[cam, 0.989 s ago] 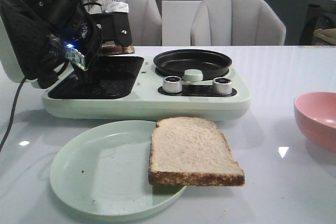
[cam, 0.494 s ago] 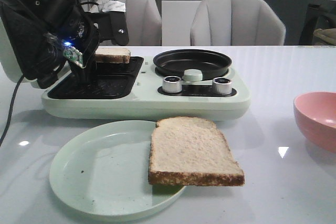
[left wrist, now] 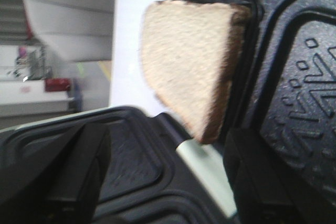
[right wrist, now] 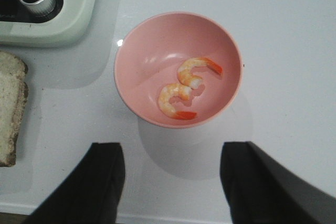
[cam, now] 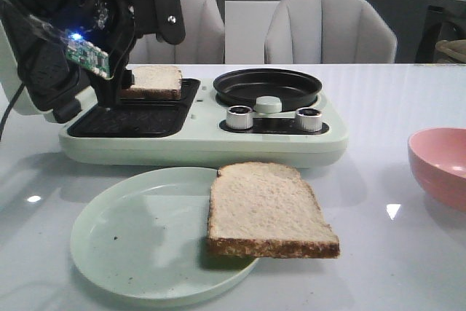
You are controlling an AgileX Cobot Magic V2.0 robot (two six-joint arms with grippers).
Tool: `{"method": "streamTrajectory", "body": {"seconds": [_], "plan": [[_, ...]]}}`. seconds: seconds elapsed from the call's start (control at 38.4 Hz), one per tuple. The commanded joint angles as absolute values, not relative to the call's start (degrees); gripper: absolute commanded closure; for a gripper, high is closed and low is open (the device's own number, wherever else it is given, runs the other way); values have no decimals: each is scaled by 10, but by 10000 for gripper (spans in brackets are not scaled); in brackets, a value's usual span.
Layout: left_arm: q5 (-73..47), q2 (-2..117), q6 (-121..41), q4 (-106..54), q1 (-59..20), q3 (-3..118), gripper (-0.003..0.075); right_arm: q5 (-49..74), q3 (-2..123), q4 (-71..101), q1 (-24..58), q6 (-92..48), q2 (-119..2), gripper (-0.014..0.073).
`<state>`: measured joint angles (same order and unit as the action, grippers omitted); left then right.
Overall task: Make breakfast with bread and shrimp
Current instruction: 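Lift the bread with the left gripper and lay it in the farther well, then reach the right gripper to the remaining bread slice and grasp it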
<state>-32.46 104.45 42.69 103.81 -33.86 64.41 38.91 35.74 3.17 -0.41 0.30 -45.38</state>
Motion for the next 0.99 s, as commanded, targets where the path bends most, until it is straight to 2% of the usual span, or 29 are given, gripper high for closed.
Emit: {"method": "streamTrajectory", "body": {"seconds": [0.0, 0.13, 0.29, 0.57, 0.75, 0.96], "plan": [[-424, 974, 459, 1022, -386, 636, 212, 352, 375, 28, -5, 0, -453, 83], [-458, 924, 436, 874, -440, 620, 212, 352, 375, 28, -5, 0, -453, 83], [-503, 855, 345, 617, -493, 617, 212, 352, 375, 28, -5, 0, -453, 83], [-521, 718, 222, 255, -514, 598, 212, 352, 375, 28, -5, 0, -453, 83], [-473, 629, 172, 126, -514, 542, 212, 352, 375, 28, -5, 0, -453, 83], [-429, 527, 166, 67, -514, 464, 212, 347, 375, 28, -5, 0, -453, 83]]}}
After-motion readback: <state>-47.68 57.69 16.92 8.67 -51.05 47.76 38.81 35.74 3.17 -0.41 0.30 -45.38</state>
